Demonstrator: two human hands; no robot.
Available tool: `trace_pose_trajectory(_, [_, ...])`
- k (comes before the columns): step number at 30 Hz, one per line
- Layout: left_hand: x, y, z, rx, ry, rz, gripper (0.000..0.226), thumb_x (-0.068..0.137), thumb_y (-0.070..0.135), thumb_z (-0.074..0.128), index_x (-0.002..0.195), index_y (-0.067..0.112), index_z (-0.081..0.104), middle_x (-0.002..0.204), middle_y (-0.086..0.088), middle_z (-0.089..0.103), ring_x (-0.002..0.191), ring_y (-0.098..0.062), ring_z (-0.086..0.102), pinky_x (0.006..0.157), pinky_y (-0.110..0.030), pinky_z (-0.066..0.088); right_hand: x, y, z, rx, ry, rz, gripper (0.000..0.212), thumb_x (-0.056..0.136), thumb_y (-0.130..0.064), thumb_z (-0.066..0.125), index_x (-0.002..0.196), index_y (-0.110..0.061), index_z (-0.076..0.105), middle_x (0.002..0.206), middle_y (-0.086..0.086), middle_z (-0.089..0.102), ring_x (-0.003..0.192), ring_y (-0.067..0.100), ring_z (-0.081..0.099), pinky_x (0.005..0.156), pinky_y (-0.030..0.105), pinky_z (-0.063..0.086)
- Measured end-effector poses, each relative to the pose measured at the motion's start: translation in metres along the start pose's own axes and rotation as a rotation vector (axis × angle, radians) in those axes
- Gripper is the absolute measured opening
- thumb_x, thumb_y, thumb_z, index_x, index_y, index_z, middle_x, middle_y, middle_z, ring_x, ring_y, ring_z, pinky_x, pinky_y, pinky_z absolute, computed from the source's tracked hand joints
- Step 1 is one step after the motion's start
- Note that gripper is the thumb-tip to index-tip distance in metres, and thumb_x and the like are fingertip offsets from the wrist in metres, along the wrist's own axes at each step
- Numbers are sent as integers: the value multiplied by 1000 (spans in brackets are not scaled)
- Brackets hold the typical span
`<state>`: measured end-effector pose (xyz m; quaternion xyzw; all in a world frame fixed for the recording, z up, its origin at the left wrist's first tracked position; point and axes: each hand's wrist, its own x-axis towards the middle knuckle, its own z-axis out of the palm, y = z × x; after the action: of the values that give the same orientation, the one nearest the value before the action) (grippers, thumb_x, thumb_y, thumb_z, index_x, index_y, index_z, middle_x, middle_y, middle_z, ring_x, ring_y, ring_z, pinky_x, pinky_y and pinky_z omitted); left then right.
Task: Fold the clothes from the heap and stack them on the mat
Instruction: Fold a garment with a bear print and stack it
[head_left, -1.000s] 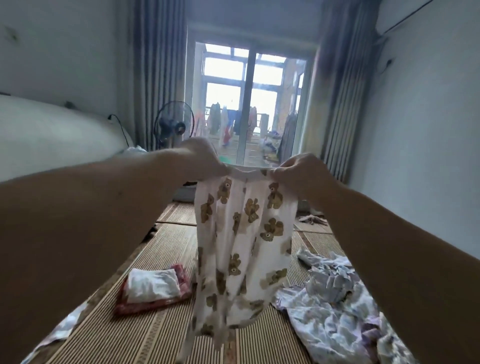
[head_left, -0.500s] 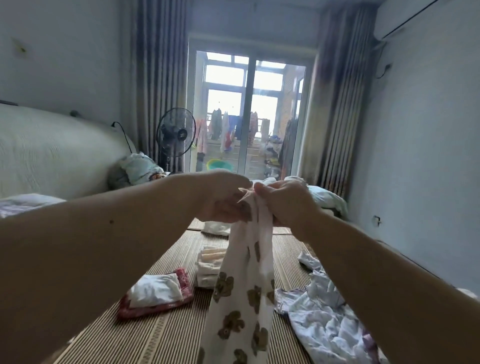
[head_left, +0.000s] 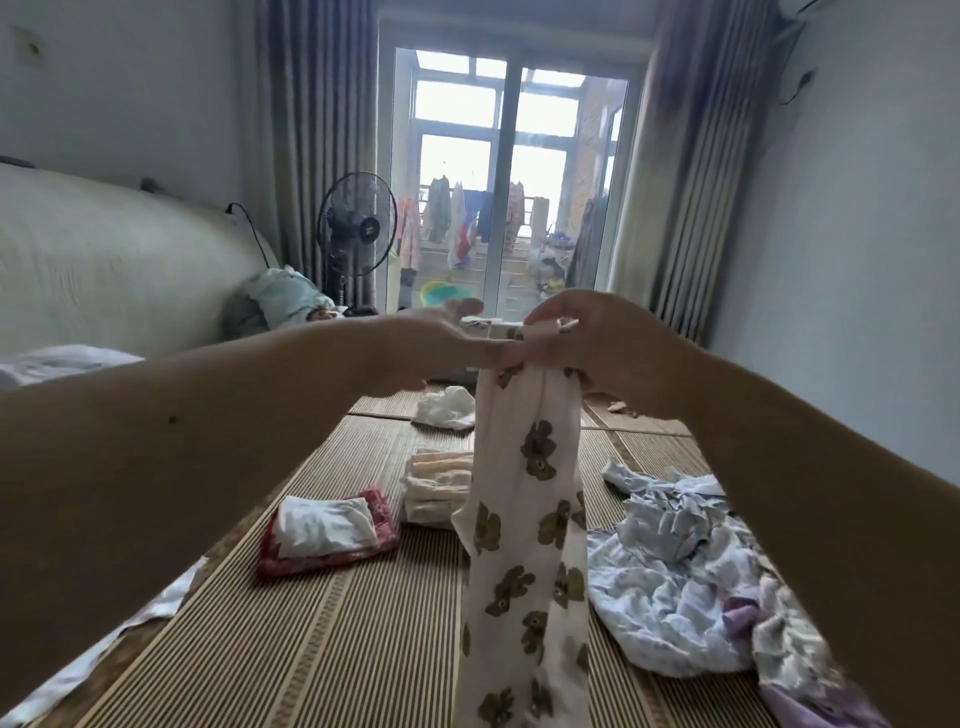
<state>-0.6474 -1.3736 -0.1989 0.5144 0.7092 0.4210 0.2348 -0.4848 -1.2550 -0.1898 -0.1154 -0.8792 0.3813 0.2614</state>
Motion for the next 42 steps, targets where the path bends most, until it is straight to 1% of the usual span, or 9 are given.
trace_pose_trajectory(5, [9,-22,10,-341,-339,73,86,57,42,88,130,15,53,129,-10,58,120,-31,56,99,-49,46,-9,2,-15,62,-90,-20,10,83,-17,69,88,-22,62,89,10,68,76,24,72,61,32,59])
trace_pose_trajectory(10, [26,-24,12,-369,-313,74,66,81,25,68,136,-3,43,139,-29,45,127,-46,46,107,-58,36,-2,21,-20,-291,84,-63,28,83,-29,71,108,-18,68,98,1,68,85,19,69,77,38,59])
trace_pose_trajectory(14, [44,-11,14,257,61,53,32,90,38,60,103,9,59,96,-9,65,86,-20,66,74,-16,55,23,37,-17,-504,121,-83,31,87,-35,66,106,-10,71,89,2,68,78,16,63,67,24,49])
trace_pose_trajectory(17, [65,-5,5,808,237,140,23,95,40,52,83,21,50,90,-3,60,76,-13,60,64,-20,51,49,47,-18,-582,130,-58,27,90,-34,63,101,-10,69,89,6,64,74,17,60,58,21,42])
trace_pose_trajectory(22, [100,0,-15,903,373,180,27,96,39,51,100,12,55,99,-5,58,89,-19,59,69,-23,43,86,53,-19,-460,243,-56,18,91,-26,62,96,-9,66,89,8,70,78,21,68,66,29,53])
trace_pose_trajectory(28, [104,-9,-16,990,390,252,30,98,37,49,92,8,55,91,-11,61,78,-20,61,64,-25,51,84,58,-11,-459,316,-103,14,89,-32,64,87,-19,64,76,-2,64,59,5,55,46,12,38])
trace_pose_trajectory(32, [80,-47,11,763,257,199,21,91,28,61,90,8,56,90,-9,60,78,-20,60,68,-32,52,47,78,3,-452,155,-56,12,88,-33,65,86,-24,58,74,-5,64,58,7,60,53,19,49])
trace_pose_trajectory(37, [7,-118,82,-64,-95,15,18,85,-8,59,85,6,48,85,-8,49,72,-13,52,62,-20,47,-39,112,40,-425,-131,90,18,76,-41,72,71,-36,55,74,-11,61,57,0,55,46,12,38])
trace_pose_trajectory(42, [-59,-200,147,402,-386,-178,24,81,35,70,70,50,54,70,7,59,67,-3,57,65,-7,45,-134,156,81,-133,-450,300,16,72,-34,78,82,-30,67,75,-10,69,57,0,59,52,16,46])
